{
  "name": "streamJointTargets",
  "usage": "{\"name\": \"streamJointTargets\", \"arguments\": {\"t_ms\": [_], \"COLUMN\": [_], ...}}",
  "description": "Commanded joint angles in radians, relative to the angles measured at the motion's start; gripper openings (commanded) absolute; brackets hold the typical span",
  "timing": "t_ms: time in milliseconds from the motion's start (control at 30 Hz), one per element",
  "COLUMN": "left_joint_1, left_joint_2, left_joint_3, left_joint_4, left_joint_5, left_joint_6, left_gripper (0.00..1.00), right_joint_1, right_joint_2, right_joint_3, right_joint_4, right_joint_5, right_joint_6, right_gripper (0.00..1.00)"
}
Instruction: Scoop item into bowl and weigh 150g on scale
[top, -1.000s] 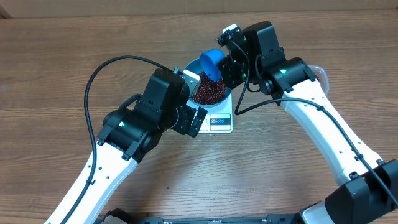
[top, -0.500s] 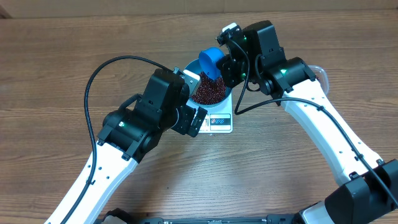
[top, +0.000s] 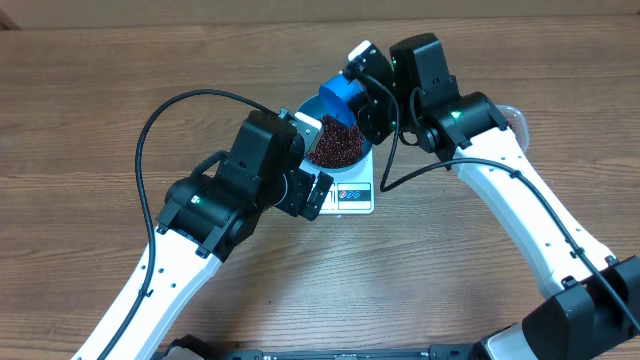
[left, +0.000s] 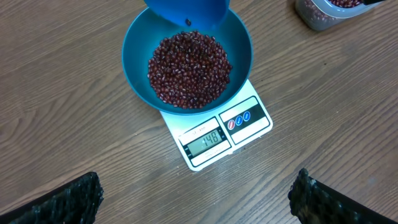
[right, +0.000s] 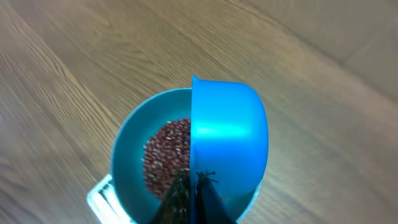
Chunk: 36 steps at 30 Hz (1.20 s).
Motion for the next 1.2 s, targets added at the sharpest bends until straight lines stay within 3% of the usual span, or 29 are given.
{"name": "streamJointTargets", "arguments": {"t_ms": [0,367,633,733,900,1167], "left_joint_1": [0.005,0.005,0.005,0.005,0.005,0.005], "left_joint_2": [-0.01,-0.01,-0.01,-0.01,-0.01,-0.01], "left_joint_3": [0.016,0.016,0.016,0.016,0.016,0.016], "left_joint_4": [0.002,0.002,0.002,0.002,0.002,0.002], "left_joint_5": [0.008,0.008,0.008,0.008,0.008,0.008], "left_joint_6": [0.012,0.012,0.012,0.012,0.012,0.012], "left_gripper": [0.99,1.0,1.0,0.99,1.0,1.0], "right_joint_1": [0.002,0.001,-0.003,-0.018,-0.071,-0.244], "right_joint_2": [-0.027,-0.027,-0.027,-0.027,-0.026,-0.021], "right_joint_3": [0.031,0.031,0.031,0.031,0.028,0.019], "right_joint_4": [0.01,0.029,0.091,0.093,0.075,-0.049], "right_joint_5": [0.105,0.177,0.628,0.739,0.83,0.786], "right_joint_6": [-0.124,-0.012,0.36,0.44,0.468,0.468], "right_gripper": [0.04,0.04,0.04,0.04,0.04,0.04]}}
